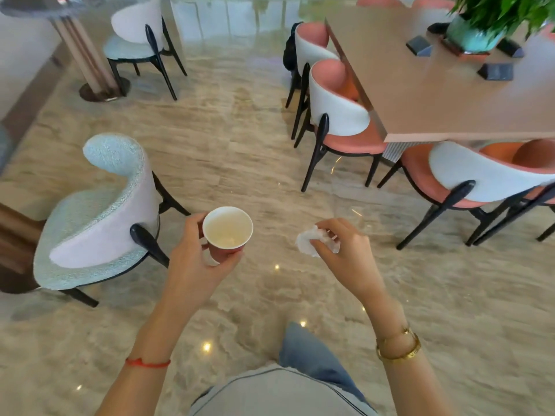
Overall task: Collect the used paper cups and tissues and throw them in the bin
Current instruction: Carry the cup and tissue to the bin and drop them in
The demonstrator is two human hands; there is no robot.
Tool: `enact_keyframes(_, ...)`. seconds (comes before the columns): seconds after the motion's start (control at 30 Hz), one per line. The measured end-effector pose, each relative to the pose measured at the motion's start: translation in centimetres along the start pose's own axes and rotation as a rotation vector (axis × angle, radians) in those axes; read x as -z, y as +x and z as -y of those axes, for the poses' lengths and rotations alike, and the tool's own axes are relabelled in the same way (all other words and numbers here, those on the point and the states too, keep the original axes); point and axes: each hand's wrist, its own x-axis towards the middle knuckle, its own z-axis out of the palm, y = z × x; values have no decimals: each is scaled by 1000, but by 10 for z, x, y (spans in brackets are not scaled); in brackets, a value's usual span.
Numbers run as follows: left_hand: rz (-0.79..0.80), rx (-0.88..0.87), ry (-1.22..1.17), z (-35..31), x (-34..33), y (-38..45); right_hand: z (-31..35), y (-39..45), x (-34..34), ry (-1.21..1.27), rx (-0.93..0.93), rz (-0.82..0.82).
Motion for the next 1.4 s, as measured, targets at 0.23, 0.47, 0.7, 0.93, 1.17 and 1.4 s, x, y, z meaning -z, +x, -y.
enact_keyframes(0.23, -47, 20, -29, 25, -28, 142, -34, 154, -35, -3, 17, 60)
enact_keyframes(0.47, -110, 23, 6, 27, -48, 324, -47, 357, -45, -13, 97, 87)
enact_keyframes(0.7, -188, 67, -30, 38, -58, 484, -53, 531, -65, 0, 145, 120)
enact_keyframes(0.93, -156, 56, -35, 78, -75, 643, -79, 679, -113, 6, 127, 122)
enact_keyframes(1.17, -127, -19, -53, 109, -70, 841, -74, 872, -148, -19, 140, 59)
enact_keyframes(1.4, -45, -69, -22, 121, -70, 1029, -70, 1040, -169, -2, 78, 10)
